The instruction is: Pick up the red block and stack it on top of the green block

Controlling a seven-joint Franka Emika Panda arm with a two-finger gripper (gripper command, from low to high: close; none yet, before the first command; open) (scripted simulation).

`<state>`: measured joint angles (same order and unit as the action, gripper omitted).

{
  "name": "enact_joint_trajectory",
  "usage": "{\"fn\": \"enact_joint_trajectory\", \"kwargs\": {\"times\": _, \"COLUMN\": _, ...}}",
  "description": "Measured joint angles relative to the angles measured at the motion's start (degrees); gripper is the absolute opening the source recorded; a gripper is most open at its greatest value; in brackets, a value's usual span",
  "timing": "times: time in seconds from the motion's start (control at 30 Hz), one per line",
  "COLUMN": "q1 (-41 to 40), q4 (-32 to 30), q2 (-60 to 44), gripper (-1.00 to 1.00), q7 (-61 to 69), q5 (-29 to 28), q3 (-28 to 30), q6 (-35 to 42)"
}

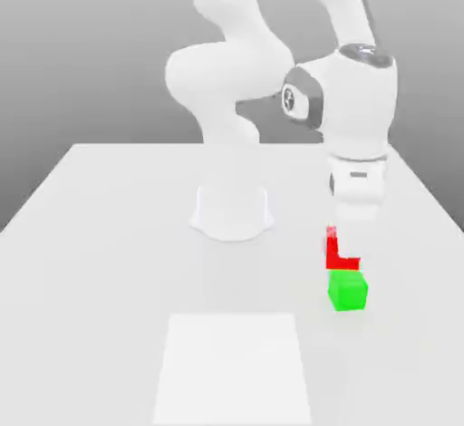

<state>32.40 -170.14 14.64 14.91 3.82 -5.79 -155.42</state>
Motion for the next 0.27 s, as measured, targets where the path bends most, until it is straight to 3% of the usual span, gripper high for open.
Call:
{"fn": "enact_joint_trajectory", "kwargs": {"times": 0.2, "q1": -0.23, "q4": 0.23, "q2": -11.36, "gripper": -1.0, "q7": -0.61, "q5": -2.23, "q3": -0.69, "q6": -11.12}}
{"fn": "enact_joint_trajectory", "kwargs": {"times": 0.23, "q1": -0.43, "q4": 0.31, "q2": -13.22, "gripper": 1.0, "q7": -1.27, "q5": -3.18, "q3": -0.52, "q6": -12.9}}
{"fn": "enact_joint_trajectory", "kwargs": {"times": 0.27, "q1": -0.42, "q4": 0.31, "q2": -13.22, "gripper": 1.0, "q7": -1.27, "q5": -3.18, "q3": -0.51, "q6": -12.89}}
